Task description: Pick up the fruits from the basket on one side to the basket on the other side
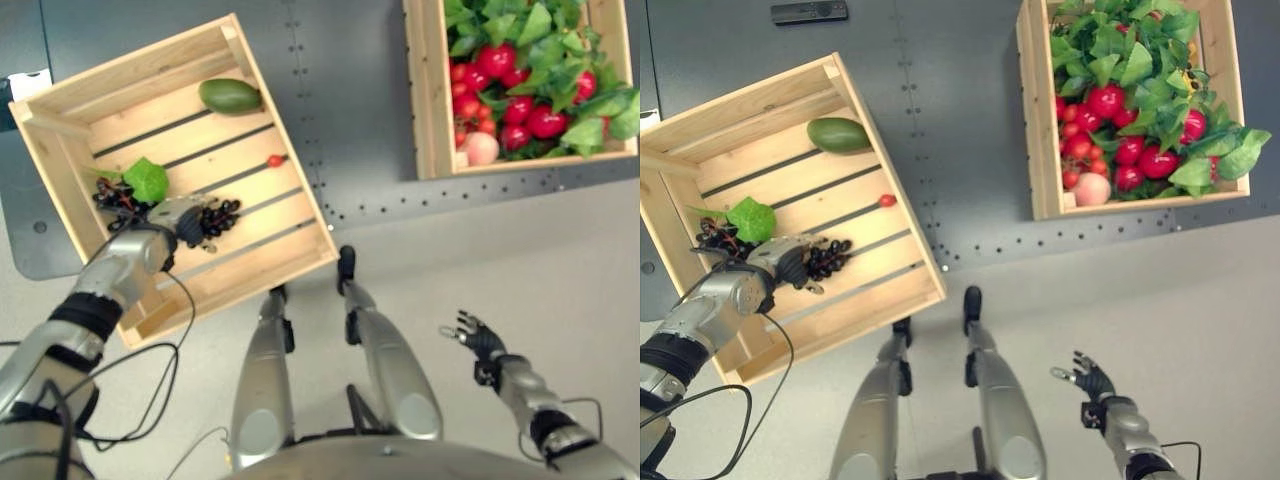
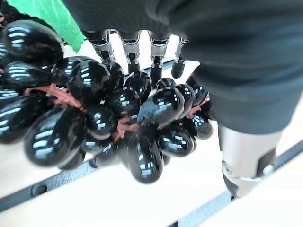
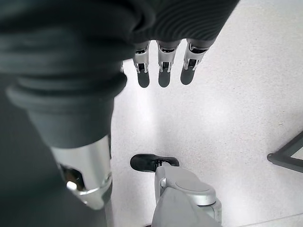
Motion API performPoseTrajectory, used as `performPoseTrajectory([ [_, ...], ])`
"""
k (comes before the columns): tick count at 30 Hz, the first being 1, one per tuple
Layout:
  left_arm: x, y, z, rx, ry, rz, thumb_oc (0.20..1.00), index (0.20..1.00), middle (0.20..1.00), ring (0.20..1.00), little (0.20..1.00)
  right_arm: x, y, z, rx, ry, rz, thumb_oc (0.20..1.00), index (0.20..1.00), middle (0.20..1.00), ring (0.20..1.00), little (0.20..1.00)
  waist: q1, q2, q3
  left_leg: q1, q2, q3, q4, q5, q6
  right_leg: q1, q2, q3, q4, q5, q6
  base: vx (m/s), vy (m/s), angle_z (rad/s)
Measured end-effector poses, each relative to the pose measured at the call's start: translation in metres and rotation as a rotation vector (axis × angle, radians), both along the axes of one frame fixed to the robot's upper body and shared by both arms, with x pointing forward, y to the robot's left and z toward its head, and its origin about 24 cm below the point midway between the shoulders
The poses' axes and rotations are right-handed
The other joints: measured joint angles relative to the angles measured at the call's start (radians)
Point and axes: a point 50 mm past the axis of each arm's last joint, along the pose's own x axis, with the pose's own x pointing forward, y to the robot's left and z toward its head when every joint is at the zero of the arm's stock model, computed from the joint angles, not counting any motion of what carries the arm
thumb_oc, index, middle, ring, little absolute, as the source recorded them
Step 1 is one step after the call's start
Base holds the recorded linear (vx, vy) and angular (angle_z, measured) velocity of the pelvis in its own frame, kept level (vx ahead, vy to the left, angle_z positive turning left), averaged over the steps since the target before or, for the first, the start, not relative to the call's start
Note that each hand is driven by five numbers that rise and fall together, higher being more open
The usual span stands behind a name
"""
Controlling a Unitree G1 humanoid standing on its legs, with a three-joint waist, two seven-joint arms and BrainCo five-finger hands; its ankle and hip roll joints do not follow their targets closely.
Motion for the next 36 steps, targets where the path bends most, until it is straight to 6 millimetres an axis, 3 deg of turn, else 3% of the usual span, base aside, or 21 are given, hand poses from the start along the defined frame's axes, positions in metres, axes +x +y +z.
performPoseTrajectory([
  [1, 0.000, 0.000, 0.000, 0.000, -0.005, 0.003, 0.950, 0.950, 0.950, 0.950, 0.950, 0.000, 0.000, 0.000, -0.001, -0.001, 0.001, 1.000, 1.000, 1.000, 1.000, 1.000, -0.001, 0.000, 0.000, -0.001, 0.000, 0.000, 0.001, -0.001, 0.001, 0.000, 0.000, 0.000, 0.000, 0.000, 0.000, 0.00, 0.000, 0.00],
  [2, 0.000, 0.000, 0.001, 0.001, -0.008, 0.006, 0.347, 0.347, 0.347, 0.347, 0.347, 0.001, 0.000, 0.001, -0.001, -0.004, 0.002, 1.000, 1.000, 1.000, 1.000, 1.000, -0.003, -0.001, 0.000, -0.002, 0.000, 0.000, 0.001, -0.001, 0.001, -0.001, 0.000, 0.000, 0.000, 0.000, 0.001, 0.00, 0.000, 0.00],
  [4, 0.000, 0.002, 0.001, 0.000, -0.022, 0.014, 0.200, 0.200, 0.200, 0.200, 0.200, 0.002, 0.001, 0.002, 0.001, -0.011, 0.005, 1.000, 1.000, 1.000, 1.000, 1.000, -0.010, -0.003, 0.001, -0.003, 0.000, 0.000, 0.003, -0.001, 0.001, -0.001, 0.000, 0.000, 0.000, 0.001, 0.001, 0.00, 0.000, 0.00],
  [10, 0.006, 0.011, 0.011, 0.035, -0.056, 0.066, 0.200, 0.200, 0.200, 0.200, 0.200, 0.004, 0.000, 0.003, -0.001, -0.019, 0.009, 1.000, 1.000, 1.000, 1.000, 1.000, -0.032, -0.015, 0.006, -0.008, 0.000, 0.003, 0.015, -0.009, 0.002, -0.005, 0.000, 0.004, 0.000, 0.003, 0.003, -0.01, -0.007, -0.03],
  [22, -0.002, 0.020, -0.004, 0.043, 0.019, 0.099, 0.200, 0.200, 0.200, 0.200, 0.200, 0.008, -0.003, 0.009, -0.012, -0.043, 0.020, 1.000, 1.000, 1.000, 1.000, 1.000, -0.033, -0.017, 0.007, -0.008, -0.001, 0.002, 0.018, -0.014, 0.001, -0.007, 0.001, 0.012, 0.001, 0.009, 0.000, 0.00, -0.003, -0.02],
  [23, -0.003, 0.020, -0.005, 0.042, 0.023, 0.100, 0.291, 0.291, 0.291, 0.291, 0.291, 0.008, -0.003, 0.009, -0.012, -0.043, 0.021, 1.000, 1.000, 1.000, 1.000, 1.000, -0.032, -0.017, 0.007, -0.007, 0.000, 0.001, 0.019, -0.014, 0.001, -0.007, 0.001, 0.011, 0.002, 0.008, 0.000, 0.00, 0.000, 0.00],
  [24, -0.003, 0.020, -0.005, 0.042, 0.024, 0.100, 0.313, 0.313, 0.313, 0.313, 0.313, 0.008, -0.003, 0.009, -0.012, -0.043, 0.021, 1.000, 1.000, 1.000, 1.000, 1.000, -0.031, -0.017, 0.007, -0.007, 0.000, 0.001, 0.019, -0.014, 0.001, -0.007, 0.001, 0.011, 0.002, 0.008, 0.000, 0.00, 0.000, 0.00],
  [26, -0.003, 0.020, -0.005, 0.042, 0.024, 0.101, 0.269, 0.269, 0.269, 0.269, 0.269, 0.008, -0.003, 0.009, -0.012, -0.042, 0.021, 1.000, 1.000, 1.000, 1.000, 1.000, -0.031, -0.018, 0.007, -0.007, -0.001, 0.001, 0.020, -0.014, 0.001, -0.007, 0.001, 0.011, 0.003, 0.008, 0.001, 0.00, 0.000, 0.00],
  [27, -0.003, 0.020, -0.006, 0.042, 0.025, 0.102, 0.357, 0.357, 0.357, 0.357, 0.357, 0.008, -0.003, 0.009, -0.011, -0.042, 0.021, 1.000, 1.000, 1.000, 1.000, 1.000, -0.031, -0.018, 0.007, -0.007, -0.001, 0.001, 0.020, -0.014, 0.001, -0.007, 0.001, 0.011, 0.004, 0.008, 0.001, 0.00, 0.000, 0.00],
  [28, -0.003, 0.021, -0.006, 0.042, 0.025, 0.103, 0.950, 0.950, 0.950, 0.950, 0.950, 0.008, -0.003, 0.009, -0.011, -0.042, 0.022, 1.000, 1.000, 1.000, 1.000, 1.000, -0.031, -0.018, 0.007, -0.007, -0.001, 0.001, 0.020, -0.014, 0.001, -0.007, 0.001, 0.011, 0.004, 0.008, 0.001, 0.00, 0.000, 0.00],
  [29, -0.003, 0.021, -0.006, 0.042, 0.027, 0.104, 1.000, 1.000, 1.000, 1.000, 1.000, 0.008, -0.003, 0.009, -0.011, -0.042, 0.022, 1.000, 1.000, 1.000, 1.000, 1.000, -0.031, -0.018, 0.007, -0.007, -0.001, 0.001, 0.020, -0.014, 0.001, -0.007, 0.001, 0.011, 0.004, 0.008, 0.001, 0.00, 0.000, 0.00],
  [36, -0.008, 0.024, -0.017, 0.034, 0.067, 0.131, 1.000, 1.000, 1.000, 1.000, 1.000, 0.008, -0.003, 0.009, -0.009, -0.038, 0.023, 1.000, 1.000, 1.000, 1.000, 1.000, -0.034, -0.028, 0.012, -0.007, 0.000, 0.001, 0.020, -0.014, 0.001, -0.007, 0.001, 0.011, 0.004, 0.009, -0.001, 0.00, 0.000, 0.00],
])
